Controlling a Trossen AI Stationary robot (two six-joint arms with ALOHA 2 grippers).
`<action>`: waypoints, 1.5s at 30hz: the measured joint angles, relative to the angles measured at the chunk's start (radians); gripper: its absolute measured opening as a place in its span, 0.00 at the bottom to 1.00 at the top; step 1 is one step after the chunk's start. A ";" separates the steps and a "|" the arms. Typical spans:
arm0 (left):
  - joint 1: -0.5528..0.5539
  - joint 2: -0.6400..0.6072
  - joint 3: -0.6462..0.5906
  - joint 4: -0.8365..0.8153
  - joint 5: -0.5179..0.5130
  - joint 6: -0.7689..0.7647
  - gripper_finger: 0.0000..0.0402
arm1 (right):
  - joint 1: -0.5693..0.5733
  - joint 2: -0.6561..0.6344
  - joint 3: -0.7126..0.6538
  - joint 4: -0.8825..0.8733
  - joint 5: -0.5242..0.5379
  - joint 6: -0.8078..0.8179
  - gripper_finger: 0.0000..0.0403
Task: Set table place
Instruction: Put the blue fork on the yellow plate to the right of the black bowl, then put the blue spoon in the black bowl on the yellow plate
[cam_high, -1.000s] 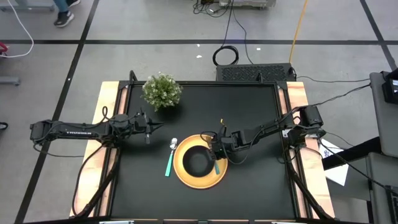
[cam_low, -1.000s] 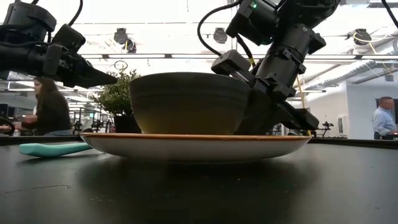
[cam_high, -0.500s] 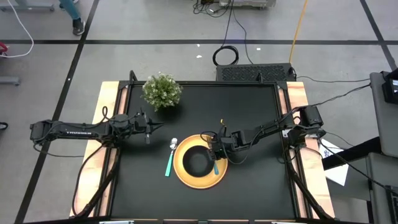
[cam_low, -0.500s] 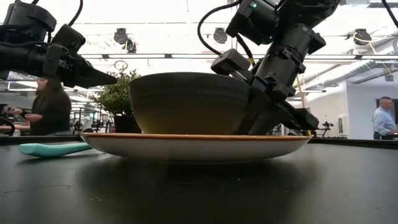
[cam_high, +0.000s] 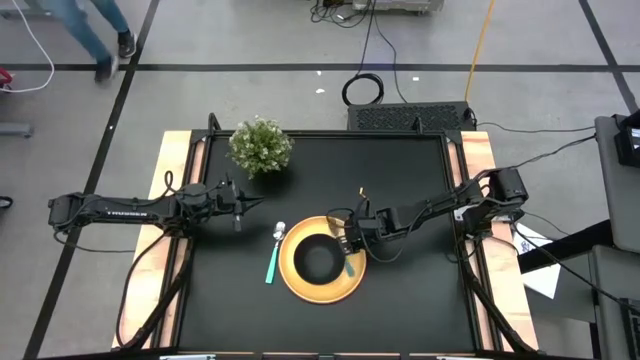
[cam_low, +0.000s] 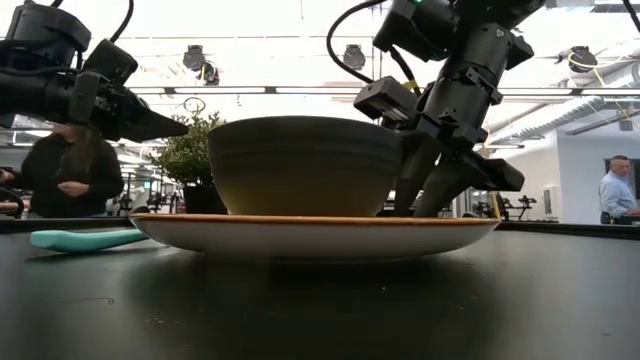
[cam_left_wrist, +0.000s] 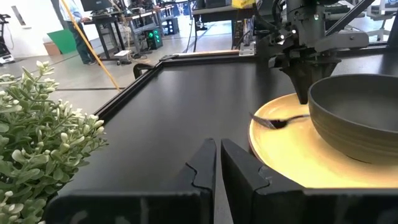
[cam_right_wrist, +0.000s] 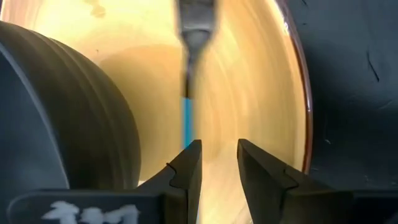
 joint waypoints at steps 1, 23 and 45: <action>0.000 0.000 0.000 0.000 0.000 0.000 0.08 | 0.000 0.000 0.000 0.001 0.000 0.001 0.24; 0.000 0.000 0.000 0.001 0.000 0.005 0.08 | 0.056 -0.255 0.000 -0.098 0.328 -0.296 0.20; 0.000 0.000 0.000 0.069 -0.007 0.120 0.08 | 0.202 -0.541 0.001 0.115 0.495 -1.433 0.00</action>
